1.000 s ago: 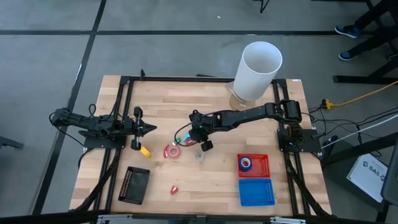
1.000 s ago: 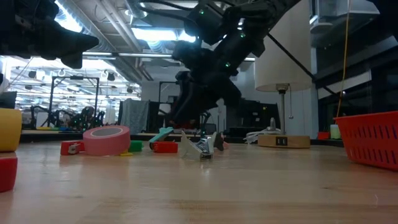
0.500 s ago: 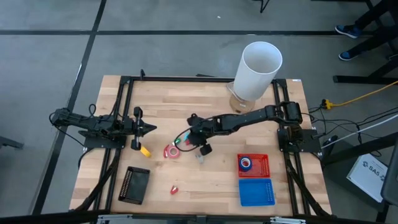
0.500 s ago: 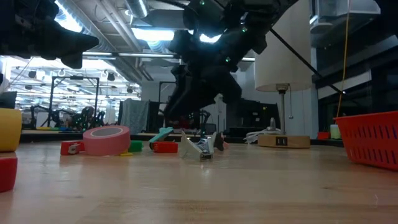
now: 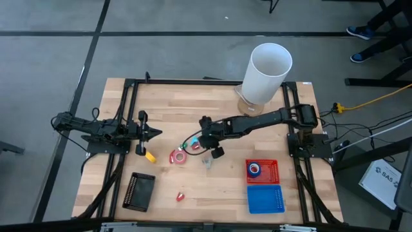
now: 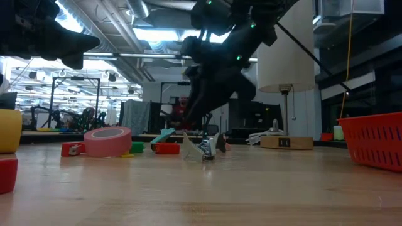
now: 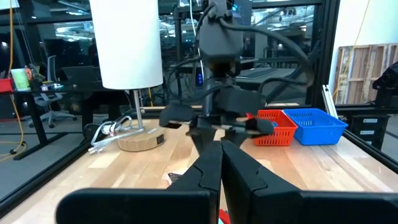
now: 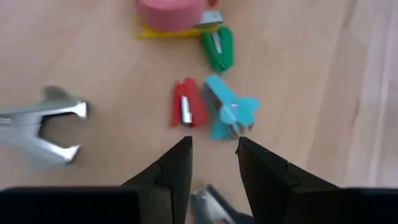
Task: Pick and place Stapler, Stapler remover, tape
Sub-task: Put the black staple remover into the blue basket
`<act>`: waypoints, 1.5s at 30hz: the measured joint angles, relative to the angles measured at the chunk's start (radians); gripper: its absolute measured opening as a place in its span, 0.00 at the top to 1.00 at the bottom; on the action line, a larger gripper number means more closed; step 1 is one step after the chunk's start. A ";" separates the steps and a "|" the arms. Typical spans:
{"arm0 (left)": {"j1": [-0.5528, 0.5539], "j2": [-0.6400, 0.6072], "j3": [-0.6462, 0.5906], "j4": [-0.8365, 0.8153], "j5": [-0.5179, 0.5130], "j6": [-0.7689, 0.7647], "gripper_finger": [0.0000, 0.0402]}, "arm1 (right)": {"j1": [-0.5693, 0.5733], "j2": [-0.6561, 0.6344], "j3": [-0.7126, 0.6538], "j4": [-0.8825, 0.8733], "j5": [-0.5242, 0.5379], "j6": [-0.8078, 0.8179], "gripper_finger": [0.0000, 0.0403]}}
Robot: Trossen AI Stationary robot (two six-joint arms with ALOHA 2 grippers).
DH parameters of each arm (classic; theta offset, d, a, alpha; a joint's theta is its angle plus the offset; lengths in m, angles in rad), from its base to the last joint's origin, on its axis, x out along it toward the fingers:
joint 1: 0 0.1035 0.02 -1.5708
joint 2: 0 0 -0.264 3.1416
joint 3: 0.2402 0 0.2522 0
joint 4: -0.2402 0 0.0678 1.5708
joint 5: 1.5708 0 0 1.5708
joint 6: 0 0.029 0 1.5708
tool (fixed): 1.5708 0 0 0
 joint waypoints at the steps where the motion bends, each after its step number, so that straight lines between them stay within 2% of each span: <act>1: 0.000 0.000 0.000 0.000 0.000 0.000 0.99 | -0.002 -0.011 -0.012 -0.011 0.000 0.000 0.68; 14: 0.000 0.000 0.000 0.000 0.000 0.000 0.99 | -0.123 -0.026 -0.095 0.037 -0.010 -0.005 0.67; 18: 0.000 0.000 0.000 0.000 0.000 0.000 0.99 | -0.138 -0.026 -0.112 0.049 -0.057 -0.005 0.68; 30: 0.000 0.000 0.000 0.000 0.000 0.000 0.99 | -0.149 -0.008 -0.113 0.055 -0.093 -0.055 0.89; 39: 0.000 0.000 0.000 0.000 0.000 0.000 0.99 | -0.155 -0.008 -0.113 0.045 -0.094 -0.075 0.96; 45: 0.000 0.000 0.000 0.000 0.000 0.000 0.99 | -0.146 -0.008 -0.113 0.041 -0.092 -0.024 0.99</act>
